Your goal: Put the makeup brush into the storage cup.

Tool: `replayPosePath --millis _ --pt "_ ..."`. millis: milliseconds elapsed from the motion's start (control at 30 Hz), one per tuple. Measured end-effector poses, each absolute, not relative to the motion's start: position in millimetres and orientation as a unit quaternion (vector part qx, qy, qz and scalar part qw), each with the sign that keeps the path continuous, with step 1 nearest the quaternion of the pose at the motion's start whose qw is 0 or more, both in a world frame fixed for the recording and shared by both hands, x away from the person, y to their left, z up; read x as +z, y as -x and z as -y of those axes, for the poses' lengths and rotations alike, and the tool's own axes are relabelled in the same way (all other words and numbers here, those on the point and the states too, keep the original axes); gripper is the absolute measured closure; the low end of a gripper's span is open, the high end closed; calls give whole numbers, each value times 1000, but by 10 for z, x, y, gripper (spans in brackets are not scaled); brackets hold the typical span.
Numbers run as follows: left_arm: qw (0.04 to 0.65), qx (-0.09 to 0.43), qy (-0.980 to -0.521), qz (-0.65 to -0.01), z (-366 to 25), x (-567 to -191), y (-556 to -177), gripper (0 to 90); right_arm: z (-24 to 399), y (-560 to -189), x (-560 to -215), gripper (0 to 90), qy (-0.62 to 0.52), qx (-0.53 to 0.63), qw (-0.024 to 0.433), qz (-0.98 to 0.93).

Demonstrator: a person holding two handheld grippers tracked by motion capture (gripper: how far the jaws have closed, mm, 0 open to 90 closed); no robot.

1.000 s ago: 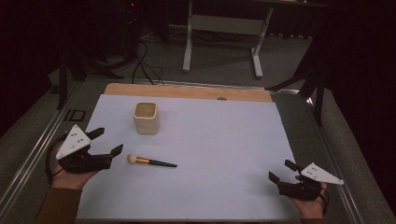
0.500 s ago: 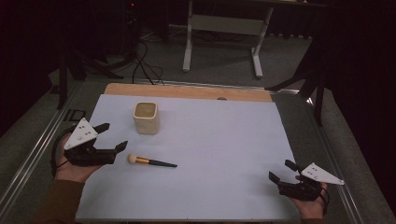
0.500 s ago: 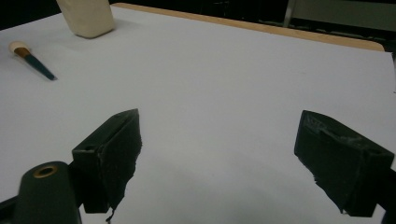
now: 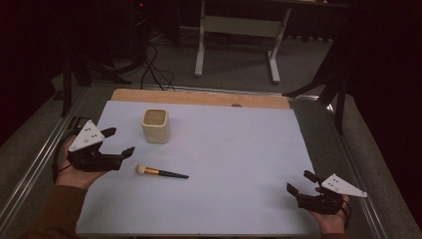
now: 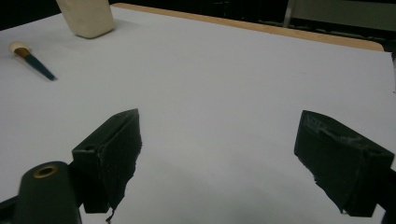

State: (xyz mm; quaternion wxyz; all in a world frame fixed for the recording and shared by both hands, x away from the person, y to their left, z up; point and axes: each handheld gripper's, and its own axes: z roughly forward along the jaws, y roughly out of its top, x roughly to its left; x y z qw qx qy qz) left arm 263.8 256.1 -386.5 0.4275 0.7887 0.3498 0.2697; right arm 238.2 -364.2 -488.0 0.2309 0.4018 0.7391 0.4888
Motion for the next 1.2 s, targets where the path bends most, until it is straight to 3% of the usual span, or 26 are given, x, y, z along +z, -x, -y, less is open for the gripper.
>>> replayPosePath --millis 333,733,1200 --pt "391 265 -813 -341 -2510 -3886 -2770 186 3646 -2382 -4880 142 -402 489 231 -739" --pt "409 258 -807 -340 -2432 -3981 -2827 187 3646 -2383 -4881 143 -401 489 230 -740" --pt "389 225 -826 -339 -2314 -4186 -2970 192 3647 -2384 -4883 143 -399 490 228 -741"
